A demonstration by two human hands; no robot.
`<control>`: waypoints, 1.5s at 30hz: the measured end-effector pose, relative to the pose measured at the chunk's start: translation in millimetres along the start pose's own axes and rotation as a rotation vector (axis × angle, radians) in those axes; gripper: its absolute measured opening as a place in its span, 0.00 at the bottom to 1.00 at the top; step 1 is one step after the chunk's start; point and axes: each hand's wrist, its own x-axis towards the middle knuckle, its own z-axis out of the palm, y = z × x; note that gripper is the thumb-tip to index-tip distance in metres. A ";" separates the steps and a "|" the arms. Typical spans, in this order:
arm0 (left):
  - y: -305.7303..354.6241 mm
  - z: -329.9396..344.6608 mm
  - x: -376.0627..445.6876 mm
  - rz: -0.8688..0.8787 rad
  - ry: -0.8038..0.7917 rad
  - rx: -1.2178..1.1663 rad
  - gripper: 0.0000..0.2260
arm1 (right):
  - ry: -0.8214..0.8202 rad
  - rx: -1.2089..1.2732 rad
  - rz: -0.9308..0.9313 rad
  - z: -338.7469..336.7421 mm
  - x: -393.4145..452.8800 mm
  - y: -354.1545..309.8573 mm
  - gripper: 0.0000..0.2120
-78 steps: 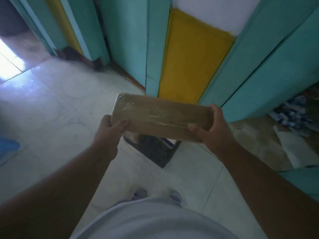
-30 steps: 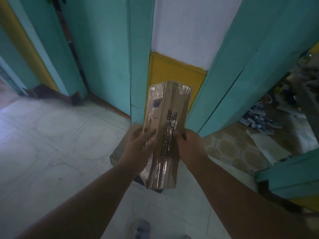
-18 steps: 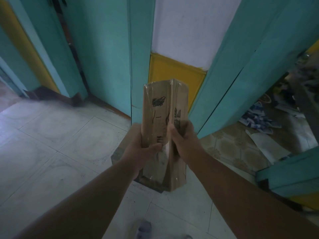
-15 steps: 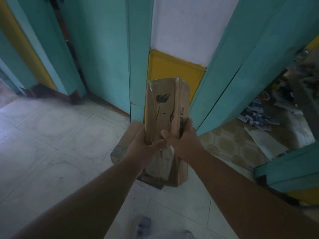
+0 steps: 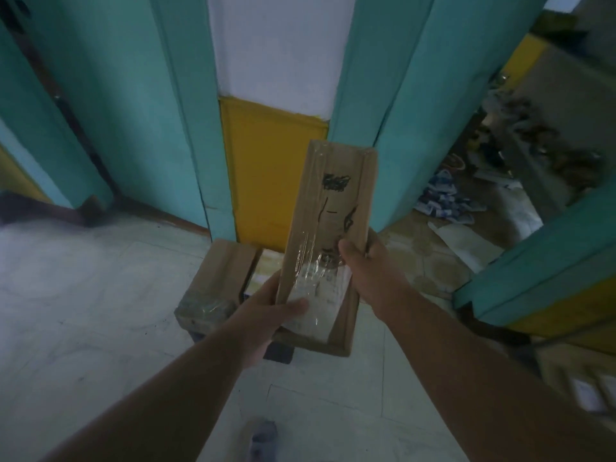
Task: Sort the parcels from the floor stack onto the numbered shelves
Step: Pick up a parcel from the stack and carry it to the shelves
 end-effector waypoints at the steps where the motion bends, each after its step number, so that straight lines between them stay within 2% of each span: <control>1: -0.4 13.1 2.4 -0.001 -0.014 0.020 0.24 | 0.036 0.000 -0.003 -19.2 -4.9 -0.6 0.17; 3: -3.4 44.7 8.8 0.010 -0.042 0.089 0.22 | 0.157 0.017 -0.006 -65.9 -9.7 -2.4 0.19; 5: -10.4 84.6 15.6 0.033 -0.046 0.147 0.21 | 0.251 0.066 0.002 -119.5 -15.8 -2.7 0.29; 7: -22.9 133.2 20.6 0.061 -0.051 0.161 0.23 | 0.233 0.024 -0.018 -172.1 -31.1 3.9 0.40; 9: -39.2 188.1 22.6 0.076 -0.062 0.129 0.22 | 0.166 -0.117 -0.004 -218.5 -61.5 21.8 0.43; 12: -62.1 268.7 24.3 0.059 -0.109 0.082 0.19 | 0.206 -0.287 0.015 -282.1 -119.5 54.4 0.36; 14: -78.4 321.3 26.0 0.072 -0.196 0.117 0.20 | 0.304 -0.289 0.026 -327.4 -157.0 72.6 0.29; 21: -120.2 499.5 29.7 0.073 -0.446 0.199 0.25 | 0.641 -0.306 0.073 -483.1 -259.1 115.4 0.18; 26: -139.2 603.8 52.5 0.056 -0.604 0.303 0.23 | 0.796 -0.324 0.103 -576.1 -303.0 145.4 0.21; 30: -167.8 680.0 81.6 -0.015 -0.729 0.392 0.28 | 0.942 -0.279 0.180 -633.6 -333.0 183.1 0.23; 34: -200.0 768.2 108.2 -0.096 -0.873 0.488 0.21 | 1.094 -0.146 0.274 -701.4 -373.5 216.3 0.31; 37: -224.1 830.9 110.7 -0.180 -0.973 0.512 0.22 | 1.191 -0.130 0.321 -754.2 -412.4 234.1 0.36; 45: -308.7 1006.1 91.1 -0.125 -1.100 0.518 0.19 | 1.388 -0.189 0.418 -897.4 -505.2 307.1 0.23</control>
